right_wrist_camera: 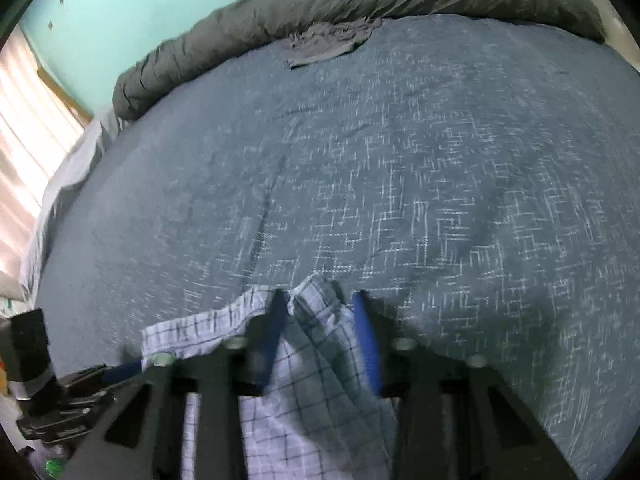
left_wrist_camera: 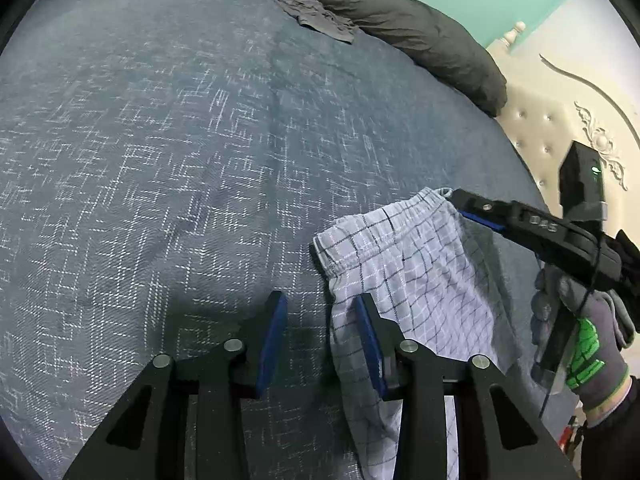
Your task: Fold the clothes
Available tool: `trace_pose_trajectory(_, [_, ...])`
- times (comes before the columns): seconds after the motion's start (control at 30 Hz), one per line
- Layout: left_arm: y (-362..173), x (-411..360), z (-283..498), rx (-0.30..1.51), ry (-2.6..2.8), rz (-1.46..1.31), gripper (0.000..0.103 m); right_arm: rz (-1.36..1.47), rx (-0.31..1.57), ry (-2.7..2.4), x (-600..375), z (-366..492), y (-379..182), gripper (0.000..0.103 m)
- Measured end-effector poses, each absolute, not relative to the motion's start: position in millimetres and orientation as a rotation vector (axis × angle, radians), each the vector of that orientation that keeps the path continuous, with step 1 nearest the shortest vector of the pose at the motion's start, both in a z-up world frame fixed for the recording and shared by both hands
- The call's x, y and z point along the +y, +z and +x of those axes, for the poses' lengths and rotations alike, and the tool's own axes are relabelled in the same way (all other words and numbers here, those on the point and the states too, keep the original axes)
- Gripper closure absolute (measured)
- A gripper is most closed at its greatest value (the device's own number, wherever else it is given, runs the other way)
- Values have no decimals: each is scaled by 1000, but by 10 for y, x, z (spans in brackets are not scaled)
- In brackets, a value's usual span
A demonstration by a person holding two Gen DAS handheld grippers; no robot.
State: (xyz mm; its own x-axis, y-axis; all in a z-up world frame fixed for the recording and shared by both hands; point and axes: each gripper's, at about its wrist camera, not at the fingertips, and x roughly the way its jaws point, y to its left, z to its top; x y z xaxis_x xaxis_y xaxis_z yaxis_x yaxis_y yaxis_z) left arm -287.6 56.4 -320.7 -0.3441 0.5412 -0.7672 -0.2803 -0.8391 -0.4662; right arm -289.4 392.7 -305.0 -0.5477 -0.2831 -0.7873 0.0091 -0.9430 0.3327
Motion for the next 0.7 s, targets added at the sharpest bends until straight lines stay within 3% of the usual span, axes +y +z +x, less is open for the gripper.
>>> trace_pose_trajectory(0.1, [-3205, 586, -2861, -325, 2197, -1390, 98, 1411, -398, -2585, 3868, -2989, -3105, 99])
trace_pose_trajectory(0.17, [-3195, 578, -2858, -315, 2203, -1388, 102, 1395, -398, -2604, 3872, -3002, -3097, 102])
trace_pose_trajectory(0.43, [-3085, 502, -2848, -287, 2233, -1359, 102, 1342, -414, -2616, 3893, -3011, -3029, 103])
trace_pose_trajectory(0.7, [-3114, 452, -2839, -290, 2224, -1377, 102, 1329, -350, -2549, 3753, -2990, -3015, 95])
